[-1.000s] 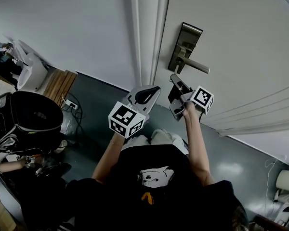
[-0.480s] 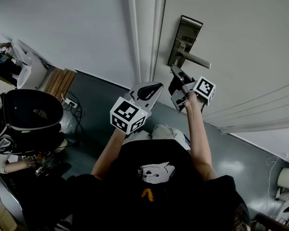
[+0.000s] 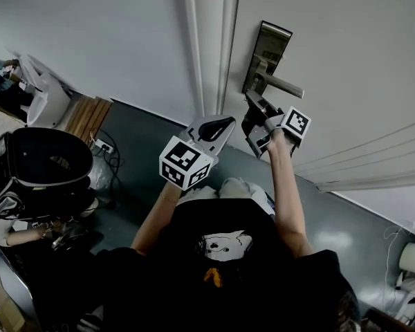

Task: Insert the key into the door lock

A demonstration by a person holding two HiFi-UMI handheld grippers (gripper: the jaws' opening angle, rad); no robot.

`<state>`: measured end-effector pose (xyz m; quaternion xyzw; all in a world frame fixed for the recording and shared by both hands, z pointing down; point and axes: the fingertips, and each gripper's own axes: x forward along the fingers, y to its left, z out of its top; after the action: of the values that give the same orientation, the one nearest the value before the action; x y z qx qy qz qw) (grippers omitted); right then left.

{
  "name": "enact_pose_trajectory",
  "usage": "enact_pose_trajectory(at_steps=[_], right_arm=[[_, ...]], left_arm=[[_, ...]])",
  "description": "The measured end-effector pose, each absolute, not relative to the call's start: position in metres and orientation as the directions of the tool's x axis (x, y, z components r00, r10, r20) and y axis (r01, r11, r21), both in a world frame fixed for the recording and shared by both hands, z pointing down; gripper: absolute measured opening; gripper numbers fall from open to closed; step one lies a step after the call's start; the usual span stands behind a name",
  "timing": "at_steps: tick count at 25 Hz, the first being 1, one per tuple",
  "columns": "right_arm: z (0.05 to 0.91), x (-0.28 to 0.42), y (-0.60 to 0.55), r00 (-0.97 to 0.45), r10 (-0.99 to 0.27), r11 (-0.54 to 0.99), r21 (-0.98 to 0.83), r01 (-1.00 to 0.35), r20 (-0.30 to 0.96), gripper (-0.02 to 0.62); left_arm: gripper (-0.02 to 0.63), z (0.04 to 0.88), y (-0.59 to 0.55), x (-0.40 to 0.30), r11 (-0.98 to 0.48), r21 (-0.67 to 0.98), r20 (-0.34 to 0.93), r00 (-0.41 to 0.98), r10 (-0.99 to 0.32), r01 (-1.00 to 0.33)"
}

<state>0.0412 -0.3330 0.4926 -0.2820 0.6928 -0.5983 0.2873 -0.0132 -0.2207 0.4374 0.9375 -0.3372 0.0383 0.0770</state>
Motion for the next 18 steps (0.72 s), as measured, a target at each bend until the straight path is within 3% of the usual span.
enact_pose_trajectory(at_steps=[18], right_arm=[[0.495, 0.057, -0.349, -0.526, -0.831, 0.088, -0.977, 0.196, -0.181, 0.023]], left_arm=[[0.009, 0.439, -0.226, -0.017, -0.747, 0.11, 0.154, 0.754, -0.639, -0.656]])
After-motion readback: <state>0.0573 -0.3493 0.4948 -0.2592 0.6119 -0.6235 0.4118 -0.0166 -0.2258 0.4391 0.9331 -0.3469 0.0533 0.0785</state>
